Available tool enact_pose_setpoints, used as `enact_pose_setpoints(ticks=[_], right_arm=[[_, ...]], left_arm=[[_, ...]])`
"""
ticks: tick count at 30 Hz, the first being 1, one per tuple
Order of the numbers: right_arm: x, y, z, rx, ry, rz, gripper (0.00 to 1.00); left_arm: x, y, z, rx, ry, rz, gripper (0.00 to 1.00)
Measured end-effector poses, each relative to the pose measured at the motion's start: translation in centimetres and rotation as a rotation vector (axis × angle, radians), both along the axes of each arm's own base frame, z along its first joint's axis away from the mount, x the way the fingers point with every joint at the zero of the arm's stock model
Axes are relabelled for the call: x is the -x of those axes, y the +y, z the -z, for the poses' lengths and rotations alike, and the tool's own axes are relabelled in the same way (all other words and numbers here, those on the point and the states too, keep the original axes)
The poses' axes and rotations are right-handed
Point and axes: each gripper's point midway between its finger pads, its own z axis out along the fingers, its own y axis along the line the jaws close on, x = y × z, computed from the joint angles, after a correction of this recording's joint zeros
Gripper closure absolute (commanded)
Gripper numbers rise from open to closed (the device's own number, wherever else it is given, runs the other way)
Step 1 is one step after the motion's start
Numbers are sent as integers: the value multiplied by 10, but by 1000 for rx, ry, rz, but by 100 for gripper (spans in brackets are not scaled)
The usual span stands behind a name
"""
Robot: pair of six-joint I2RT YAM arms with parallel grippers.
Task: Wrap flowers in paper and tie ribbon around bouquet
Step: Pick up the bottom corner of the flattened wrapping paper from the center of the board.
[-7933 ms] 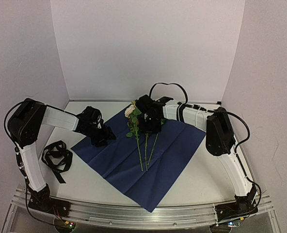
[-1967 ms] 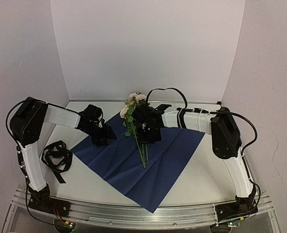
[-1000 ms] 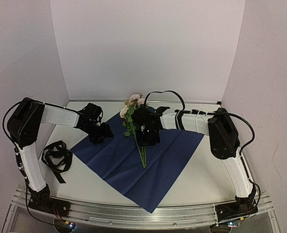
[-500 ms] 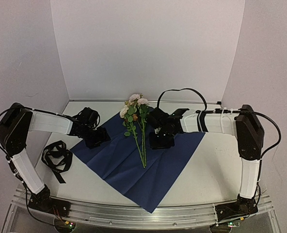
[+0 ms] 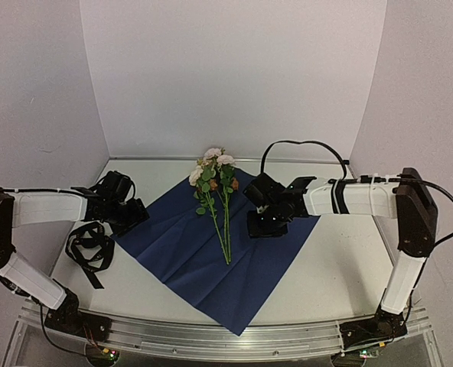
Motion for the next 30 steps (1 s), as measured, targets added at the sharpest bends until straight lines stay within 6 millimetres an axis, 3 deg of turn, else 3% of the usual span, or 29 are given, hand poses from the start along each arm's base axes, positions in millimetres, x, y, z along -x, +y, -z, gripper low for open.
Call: enact_pose_setpoints(ticks=[4,8,11,15,18,21,24,30], right_arm=[[-5,14,-6,-43,-6,-14,58],[-2,17,-4,-54,-9,-22,58],[13,6,8,-25,6,-30,57],[45,-21,21,23,36,-45,57],[67,-29,20,34,32,-73,56],[90,-23,16,33,14,-130,55],[123,-10,15,31,3,-226,54],[184,12,15,40,-2,-402,51]], left_arm=[[7,12,8,-10,18,-24,27],[11,-5,8,43,23,50,27],[4,-45,-3,51,6,162,27],[-20,-128,-26,118,-66,328,28],[-29,-175,-27,160,-86,415,28],[-32,-213,-17,186,-81,482,28],[-28,-241,-7,201,-70,535,28],[-4,-259,5,217,-40,592,28]])
